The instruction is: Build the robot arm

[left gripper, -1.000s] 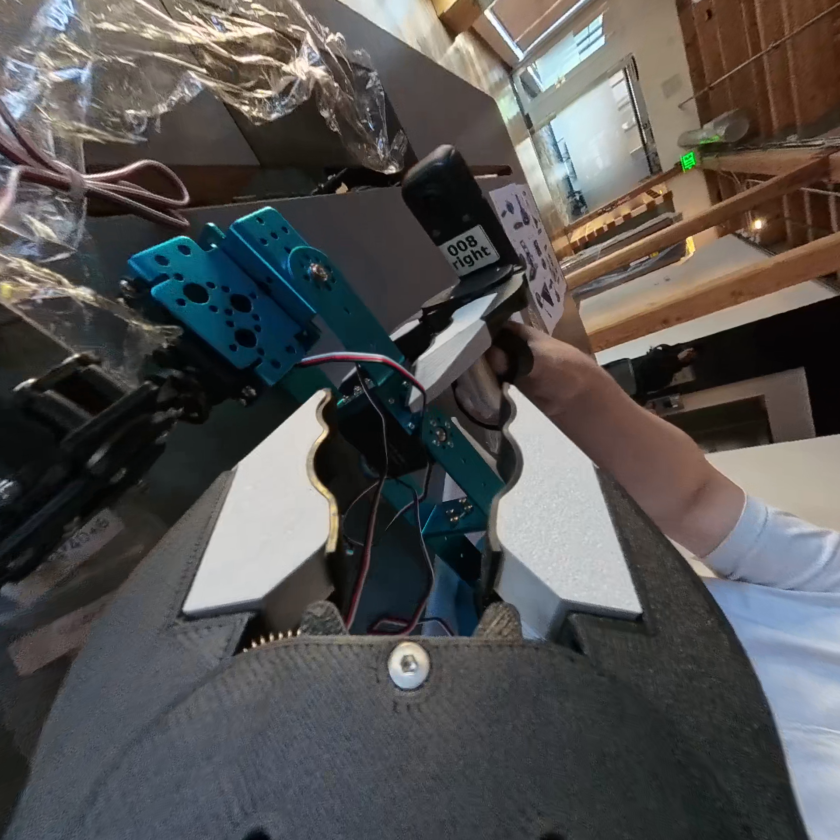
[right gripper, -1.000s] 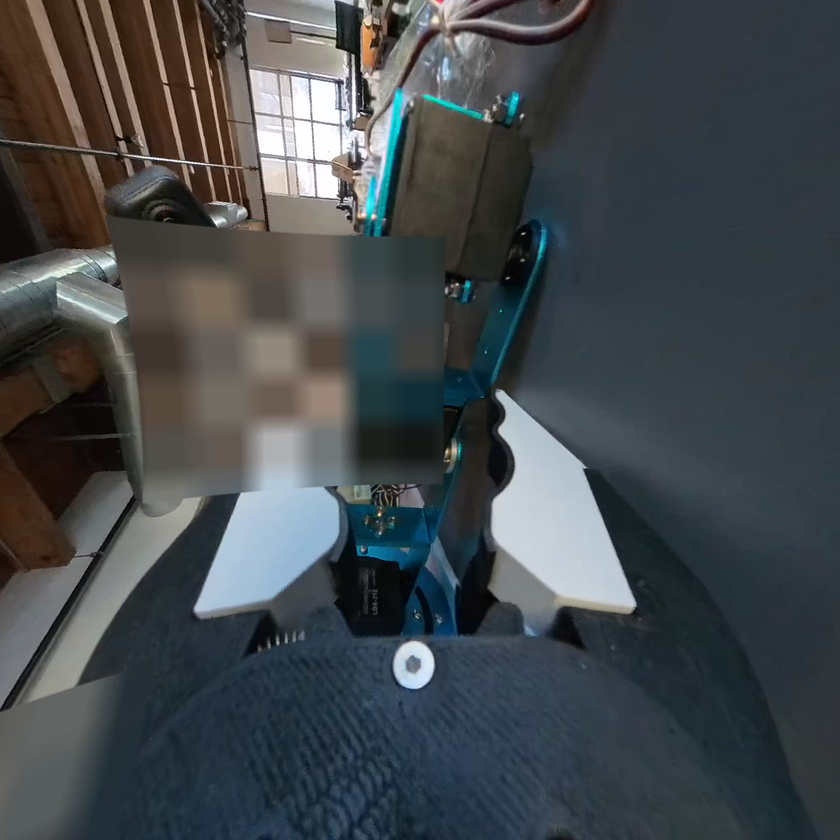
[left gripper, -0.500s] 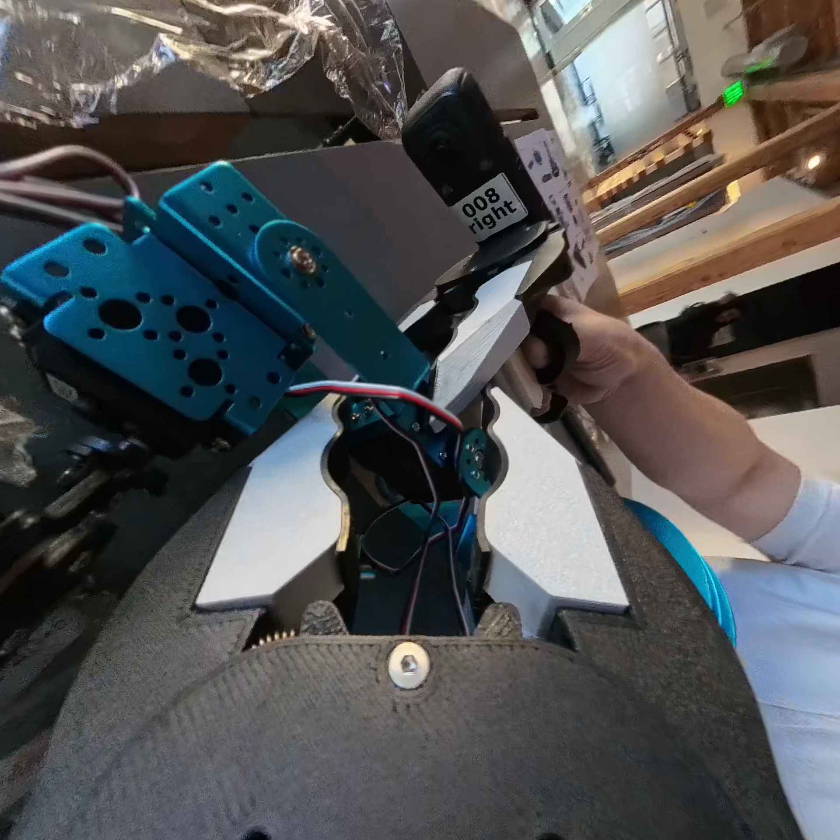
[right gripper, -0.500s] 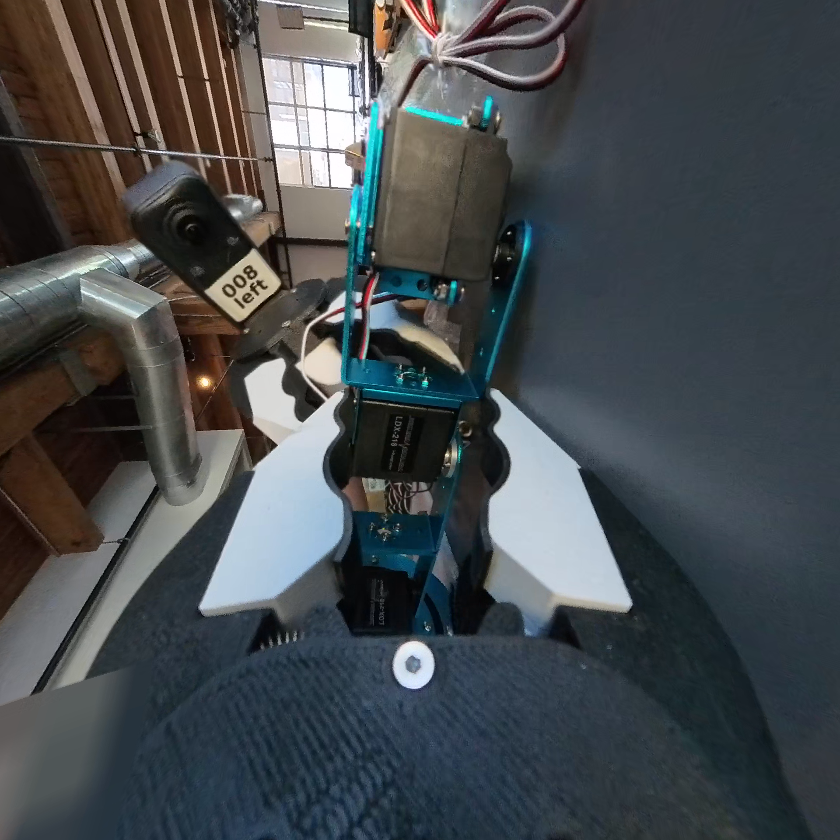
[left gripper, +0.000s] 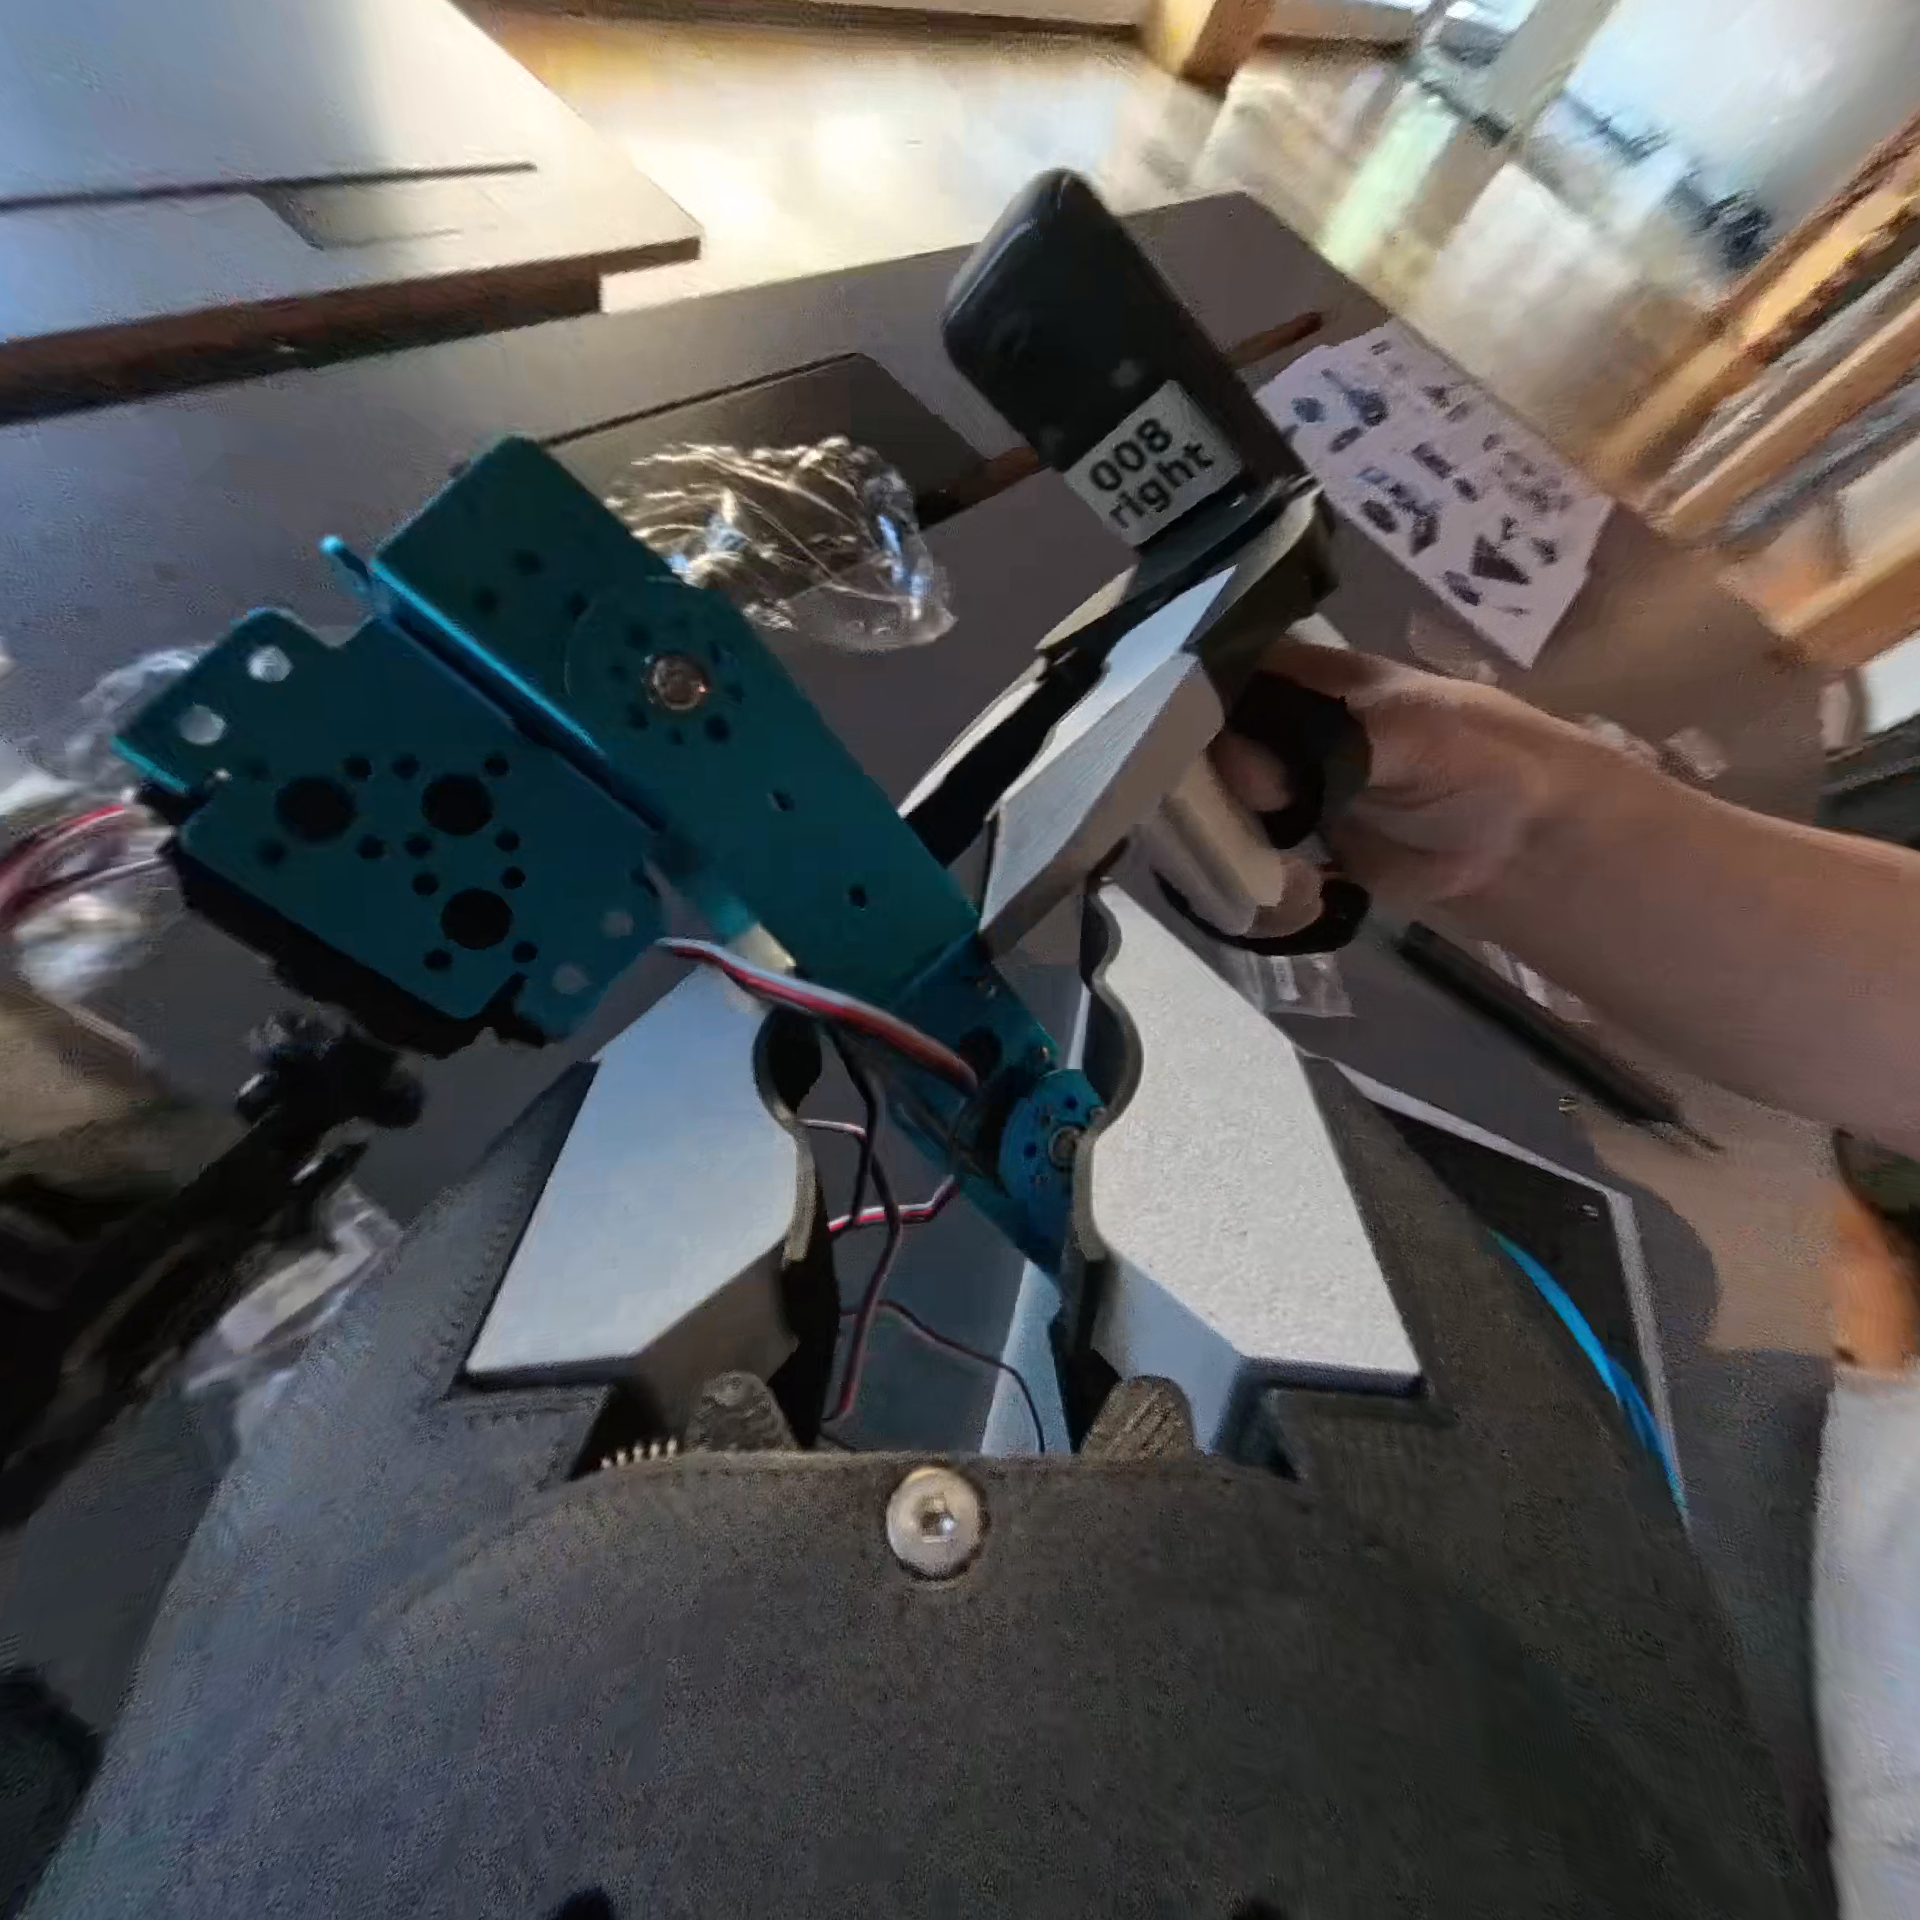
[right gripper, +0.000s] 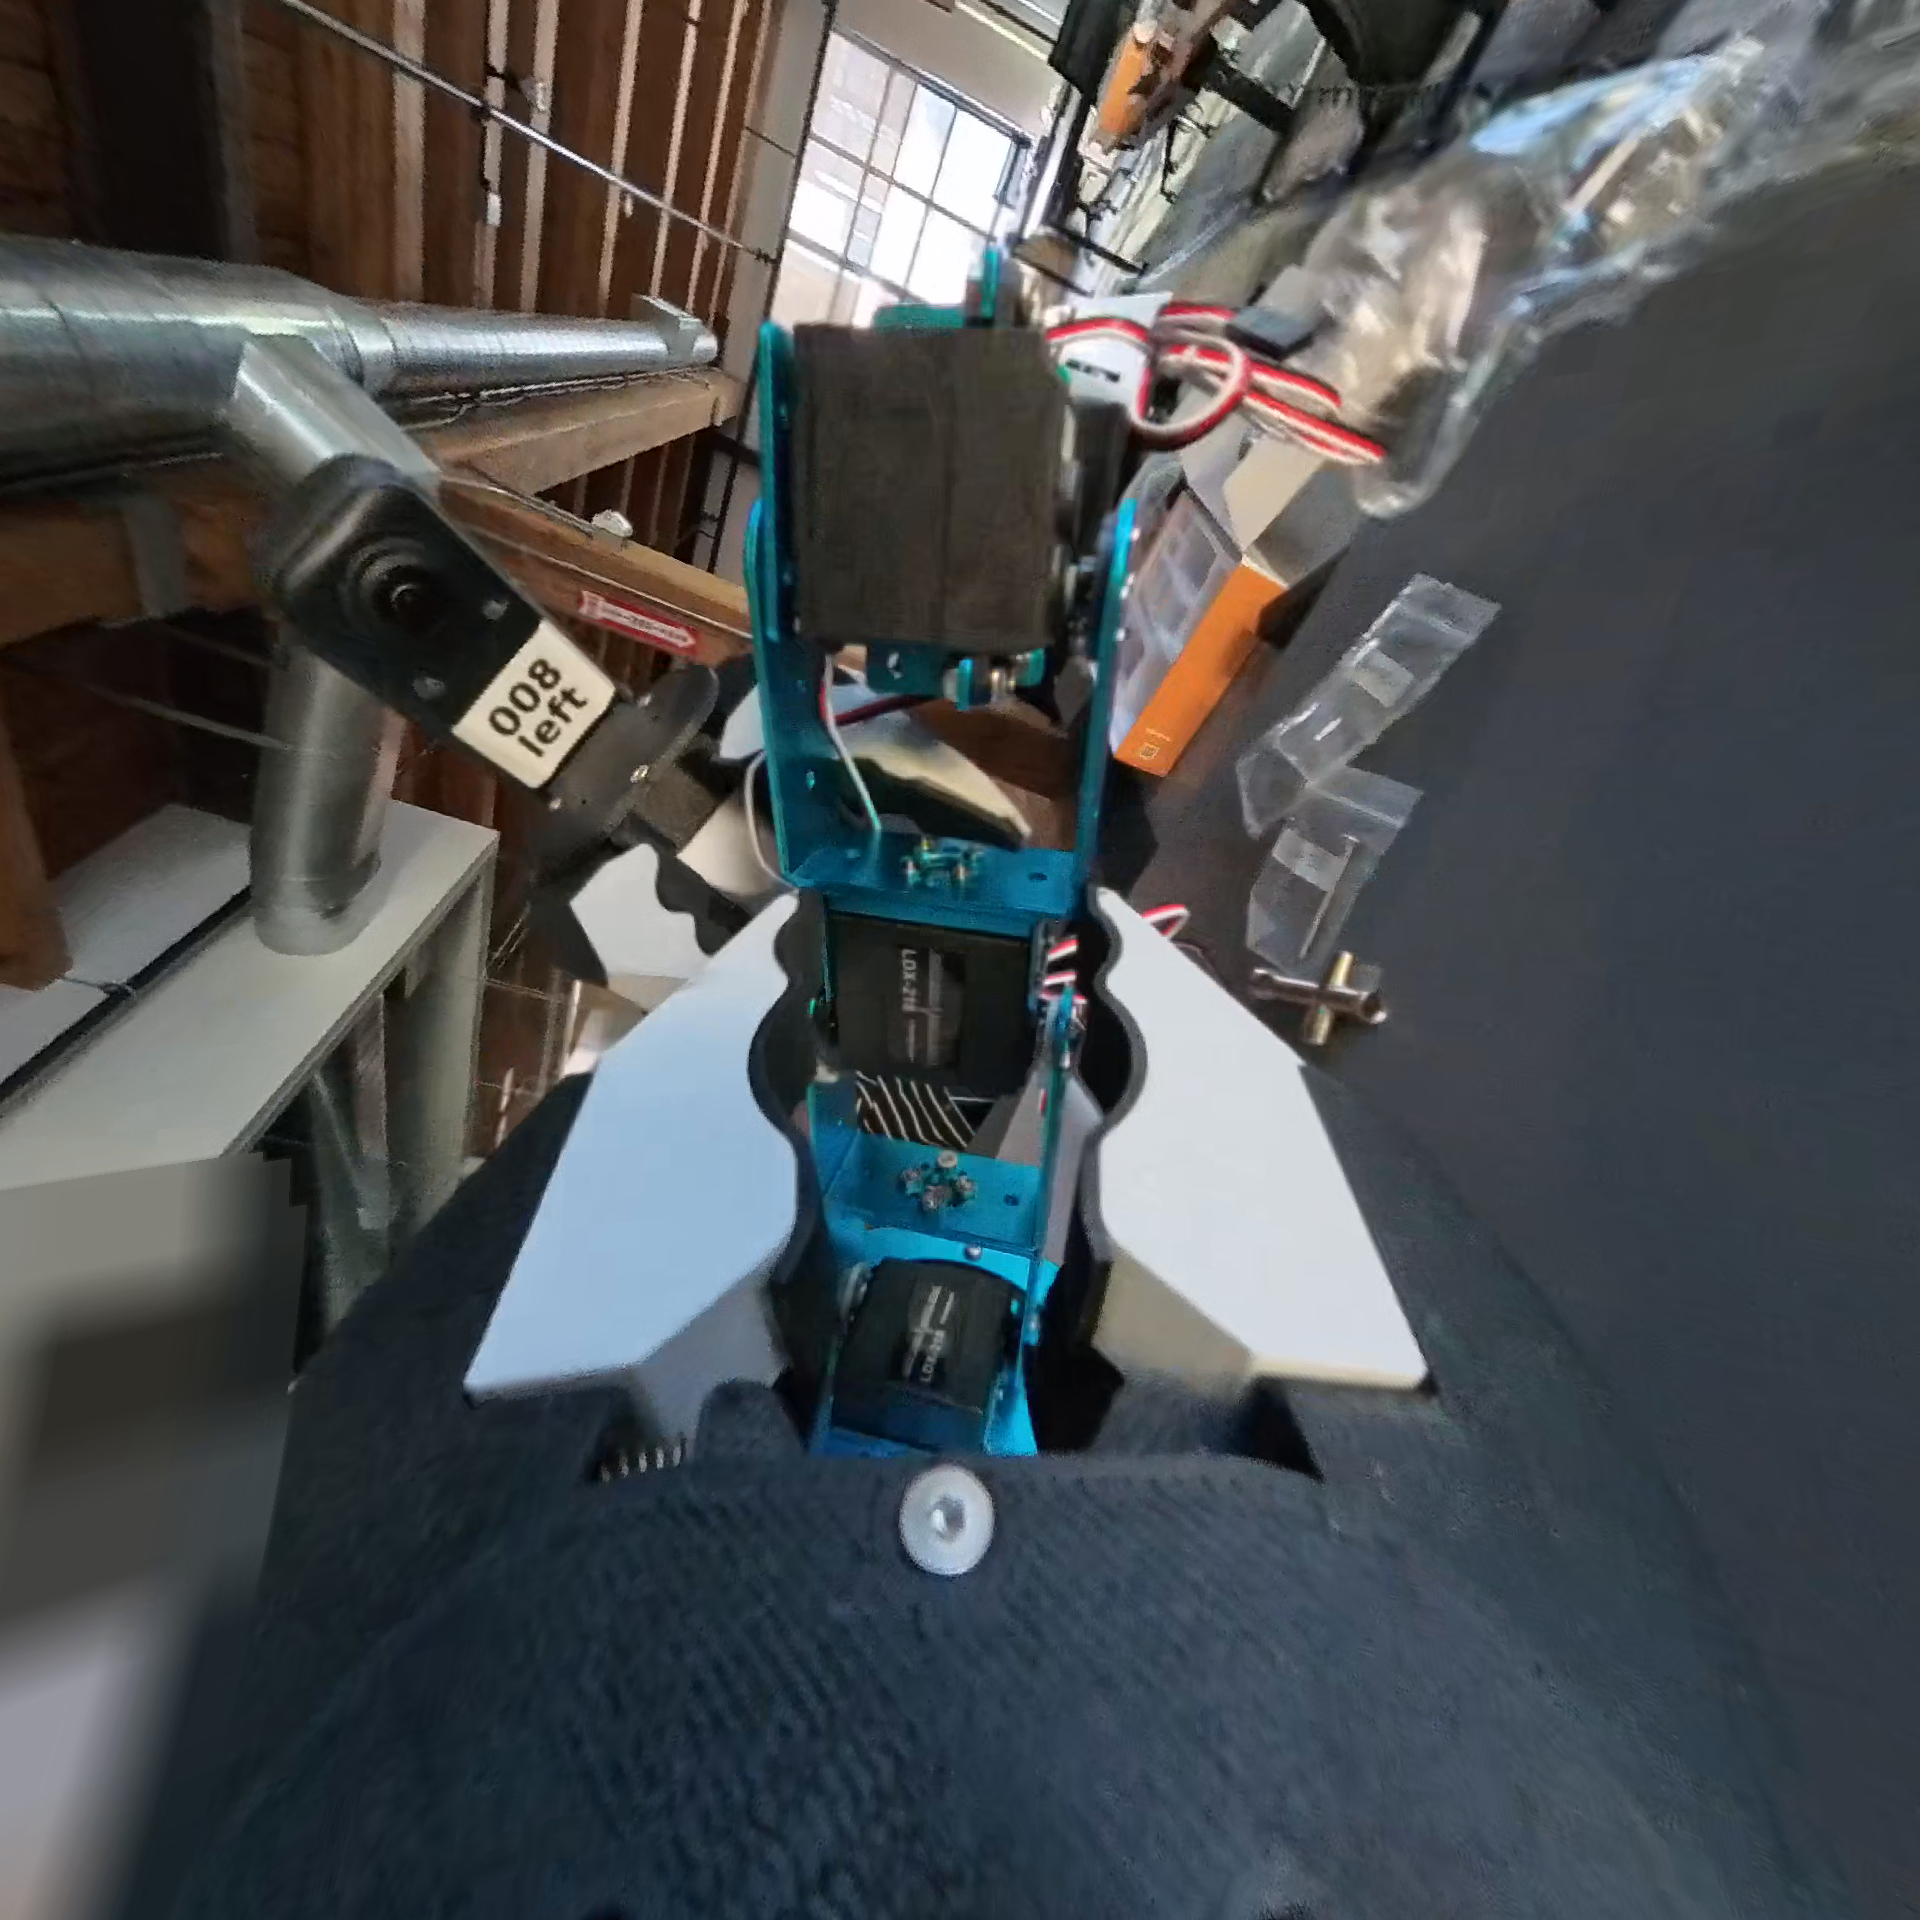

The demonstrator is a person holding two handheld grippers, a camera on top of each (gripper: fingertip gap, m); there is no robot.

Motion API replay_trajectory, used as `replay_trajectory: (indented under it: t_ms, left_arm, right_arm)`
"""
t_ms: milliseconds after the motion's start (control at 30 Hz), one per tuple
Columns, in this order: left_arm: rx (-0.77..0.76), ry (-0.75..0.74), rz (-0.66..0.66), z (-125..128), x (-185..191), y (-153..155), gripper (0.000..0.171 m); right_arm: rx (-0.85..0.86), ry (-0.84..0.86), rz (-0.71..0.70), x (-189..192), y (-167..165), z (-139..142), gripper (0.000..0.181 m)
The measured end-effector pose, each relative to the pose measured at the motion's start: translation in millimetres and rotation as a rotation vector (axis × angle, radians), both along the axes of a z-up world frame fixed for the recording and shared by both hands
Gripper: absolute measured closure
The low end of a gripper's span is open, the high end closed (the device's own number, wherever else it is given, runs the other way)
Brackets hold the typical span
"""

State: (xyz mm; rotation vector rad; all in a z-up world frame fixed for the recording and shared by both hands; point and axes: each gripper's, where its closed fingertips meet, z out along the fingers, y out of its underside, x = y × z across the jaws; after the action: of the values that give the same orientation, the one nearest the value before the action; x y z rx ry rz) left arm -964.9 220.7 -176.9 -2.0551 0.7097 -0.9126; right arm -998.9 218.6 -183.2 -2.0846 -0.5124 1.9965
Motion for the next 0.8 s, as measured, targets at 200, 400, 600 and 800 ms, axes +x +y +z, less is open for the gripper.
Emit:
replay_trajectory:
  t_ms: [200, 400, 600, 800]
  left_arm:
    - [0.039, -0.076, 0.057, 19.3, -5.0, -11.9, 0.132]
    - [0.129, -0.15, 0.079, 44.4, -3.0, -28.0, 0.142]
    - [0.251, -0.139, 0.076, 71.6, -0.2, -56.5, 0.149]
    - [0.329, -0.065, 0.112, 83.1, 3.3, -73.4, 0.149]
  right_arm:
    - [0.118, 0.005, 0.01, 7.8, -9.5, 15.0, 0.159]
    - [0.117, 0.132, 0.048, 6.6, -24.6, 38.0, 0.153]
    - [0.17, 0.299, 0.105, 14.2, -43.5, 71.9, 0.14]
    - [0.269, 0.342, 0.168, 17.6, -58.3, 90.9, 0.122]
